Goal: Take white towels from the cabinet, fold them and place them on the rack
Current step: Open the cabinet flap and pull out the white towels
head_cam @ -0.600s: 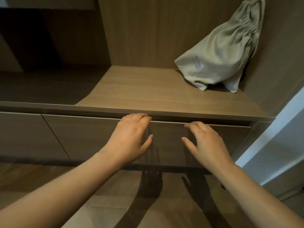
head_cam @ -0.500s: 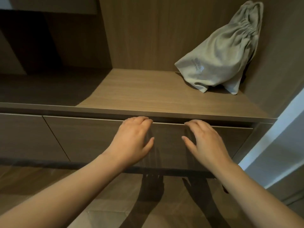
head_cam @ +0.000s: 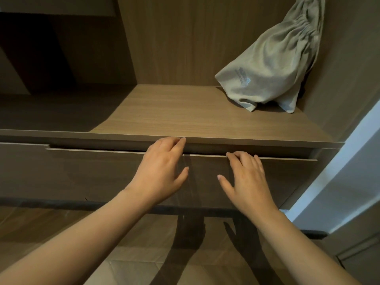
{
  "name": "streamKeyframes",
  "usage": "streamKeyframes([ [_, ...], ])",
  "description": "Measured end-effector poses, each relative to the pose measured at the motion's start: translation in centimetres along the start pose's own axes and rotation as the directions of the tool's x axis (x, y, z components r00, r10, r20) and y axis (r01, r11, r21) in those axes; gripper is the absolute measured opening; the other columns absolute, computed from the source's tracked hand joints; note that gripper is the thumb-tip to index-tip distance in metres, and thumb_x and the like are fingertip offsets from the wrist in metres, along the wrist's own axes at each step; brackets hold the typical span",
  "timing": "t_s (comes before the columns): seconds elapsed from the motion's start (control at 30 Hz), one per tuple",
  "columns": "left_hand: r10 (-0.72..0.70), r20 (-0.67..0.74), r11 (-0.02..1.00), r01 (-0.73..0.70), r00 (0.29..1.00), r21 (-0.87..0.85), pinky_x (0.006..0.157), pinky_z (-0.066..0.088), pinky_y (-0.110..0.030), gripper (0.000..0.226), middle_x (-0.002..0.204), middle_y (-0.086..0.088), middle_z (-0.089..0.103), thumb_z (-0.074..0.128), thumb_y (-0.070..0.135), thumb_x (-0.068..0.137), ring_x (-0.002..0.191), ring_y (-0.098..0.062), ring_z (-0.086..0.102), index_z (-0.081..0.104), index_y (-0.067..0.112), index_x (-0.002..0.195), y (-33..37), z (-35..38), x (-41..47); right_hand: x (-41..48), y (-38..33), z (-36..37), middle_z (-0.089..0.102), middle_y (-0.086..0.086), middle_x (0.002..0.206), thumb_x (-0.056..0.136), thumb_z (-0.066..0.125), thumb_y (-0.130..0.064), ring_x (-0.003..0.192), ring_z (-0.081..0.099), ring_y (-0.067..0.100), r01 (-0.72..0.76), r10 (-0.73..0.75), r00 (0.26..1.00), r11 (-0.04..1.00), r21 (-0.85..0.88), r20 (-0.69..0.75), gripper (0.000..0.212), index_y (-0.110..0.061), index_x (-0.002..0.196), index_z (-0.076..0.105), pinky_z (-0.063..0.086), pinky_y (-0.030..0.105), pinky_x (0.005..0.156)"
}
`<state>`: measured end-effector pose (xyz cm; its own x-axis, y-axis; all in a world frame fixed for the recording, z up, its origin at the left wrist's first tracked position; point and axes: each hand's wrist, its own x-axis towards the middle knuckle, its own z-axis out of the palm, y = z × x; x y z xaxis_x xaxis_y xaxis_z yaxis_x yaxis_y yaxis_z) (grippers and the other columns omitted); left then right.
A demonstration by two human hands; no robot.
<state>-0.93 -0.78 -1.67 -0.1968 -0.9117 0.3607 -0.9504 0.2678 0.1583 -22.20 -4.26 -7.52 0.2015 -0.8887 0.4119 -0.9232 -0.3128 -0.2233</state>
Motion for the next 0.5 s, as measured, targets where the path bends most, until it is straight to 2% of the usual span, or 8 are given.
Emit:
streamKeyframes([
  [0.13,0.010,-0.013,1.000,-0.010,1.000,-0.010,0.116,0.027,-0.033,0.072,0.151,-0.003,0.037,0.054,0.044,0.092,0.140,-0.017,0.031,0.028,0.016,0.152,-0.5,-0.2,-0.2,-1.0,-0.3,-0.4,0.051,0.001,0.136,0.089,0.064,-0.042,0.132,0.043,0.019,-0.012,0.012,1.000,1.000,0.028,-0.001,0.058,-0.020,0.140,0.049,0.016,0.033,0.113],
  [0.23,0.015,-0.013,1.000,-0.016,1.000,-0.017,0.115,0.028,-0.033,0.067,0.151,-0.002,0.038,0.052,0.046,0.093,0.140,-0.016,0.033,0.032,0.017,0.150,-0.5,-0.1,-0.4,-1.7,-0.6,-0.9,0.053,0.002,0.131,0.090,0.064,-0.041,0.128,0.046,0.020,-0.030,0.030,1.000,0.998,0.057,0.006,0.053,-0.019,0.136,0.053,0.031,0.039,0.114],
  [0.33,-0.002,0.032,0.999,0.003,0.999,-0.037,0.114,0.033,-0.033,0.063,0.147,0.001,0.044,0.054,0.048,0.092,0.136,-0.014,0.039,0.037,0.020,0.147,-0.6,0.2,-1.1,-2.7,-0.7,-1.7,0.055,0.000,0.115,0.088,0.066,-0.038,0.111,0.052,0.015,-0.010,0.011,1.000,0.997,0.071,-0.002,0.041,-0.019,0.124,0.060,0.044,0.031,0.095],
  [0.4,-0.018,0.071,0.998,0.022,0.997,-0.057,0.106,0.042,-0.032,0.058,0.138,0.002,0.053,0.055,0.049,0.092,0.126,-0.013,0.049,0.045,0.021,0.141,-0.6,0.4,-1.6,-3.5,-0.6,-2.1,0.055,-0.003,0.107,0.086,0.069,-0.035,0.102,0.051,0.011,0.002,-0.002,1.000,0.996,0.085,-0.007,0.035,-0.019,0.116,0.064,0.042,0.024,0.084],
  [0.5,-0.030,0.158,0.988,0.053,0.987,-0.145,0.089,0.052,-0.028,0.046,0.119,0.005,0.065,0.057,0.052,0.089,0.105,-0.008,0.060,0.060,0.023,0.126,-0.4,0.4,-2.5,-5.0,-0.5,-2.6,0.053,-0.007,0.102,0.084,0.071,-0.035,0.095,0.043,0.005,0.013,-0.013,1.000,0.996,0.091,0.004,0.035,-0.019,0.114,0.066,0.037,0.022,0.080],
])
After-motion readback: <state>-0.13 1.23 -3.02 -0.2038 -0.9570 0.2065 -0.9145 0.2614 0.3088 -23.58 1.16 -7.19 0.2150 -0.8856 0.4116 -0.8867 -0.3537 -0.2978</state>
